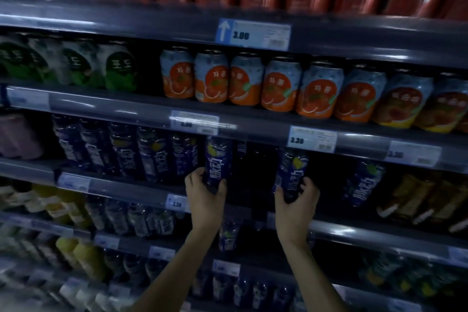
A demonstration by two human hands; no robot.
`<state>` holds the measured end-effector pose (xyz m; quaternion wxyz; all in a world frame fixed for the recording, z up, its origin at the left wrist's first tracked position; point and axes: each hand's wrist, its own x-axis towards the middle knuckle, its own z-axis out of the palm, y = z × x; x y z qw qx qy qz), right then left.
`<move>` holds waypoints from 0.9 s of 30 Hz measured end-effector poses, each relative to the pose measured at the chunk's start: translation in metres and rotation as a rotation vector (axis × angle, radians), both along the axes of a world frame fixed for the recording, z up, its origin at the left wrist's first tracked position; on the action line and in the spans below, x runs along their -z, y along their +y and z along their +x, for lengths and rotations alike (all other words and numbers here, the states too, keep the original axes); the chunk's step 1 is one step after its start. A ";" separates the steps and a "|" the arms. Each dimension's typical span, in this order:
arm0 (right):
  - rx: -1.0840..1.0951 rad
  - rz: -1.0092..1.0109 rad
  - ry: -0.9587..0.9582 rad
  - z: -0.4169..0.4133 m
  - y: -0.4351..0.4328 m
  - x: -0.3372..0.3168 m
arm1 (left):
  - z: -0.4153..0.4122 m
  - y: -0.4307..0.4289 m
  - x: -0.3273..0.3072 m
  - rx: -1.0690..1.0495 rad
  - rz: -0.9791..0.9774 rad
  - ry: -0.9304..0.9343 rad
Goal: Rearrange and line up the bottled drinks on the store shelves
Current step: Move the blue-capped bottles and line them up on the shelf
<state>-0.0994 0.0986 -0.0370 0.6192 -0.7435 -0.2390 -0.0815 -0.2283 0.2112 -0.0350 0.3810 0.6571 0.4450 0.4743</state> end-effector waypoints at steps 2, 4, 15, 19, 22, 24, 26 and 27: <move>0.020 0.005 0.015 0.000 0.005 -0.001 | -0.001 0.010 -0.002 0.011 -0.029 0.032; 0.037 0.015 0.024 0.000 0.009 -0.001 | -0.002 0.017 -0.003 0.031 -0.059 0.066; 0.098 0.020 0.088 0.017 0.025 0.000 | 0.001 0.050 -0.002 0.146 -0.115 0.129; 0.108 -0.009 0.057 0.019 0.027 0.006 | 0.000 0.053 -0.002 0.158 -0.125 0.170; 0.110 -0.005 0.060 0.020 0.027 0.007 | -0.001 0.054 -0.003 0.151 -0.114 0.170; 0.111 0.000 0.053 0.020 0.026 0.008 | -0.002 0.054 -0.002 0.151 -0.106 0.163; 0.109 0.002 0.042 0.020 0.026 0.008 | -0.002 0.053 -0.002 0.160 -0.119 0.142; 0.107 -0.001 0.037 0.020 0.026 0.008 | -0.001 0.052 -0.001 0.166 -0.123 0.137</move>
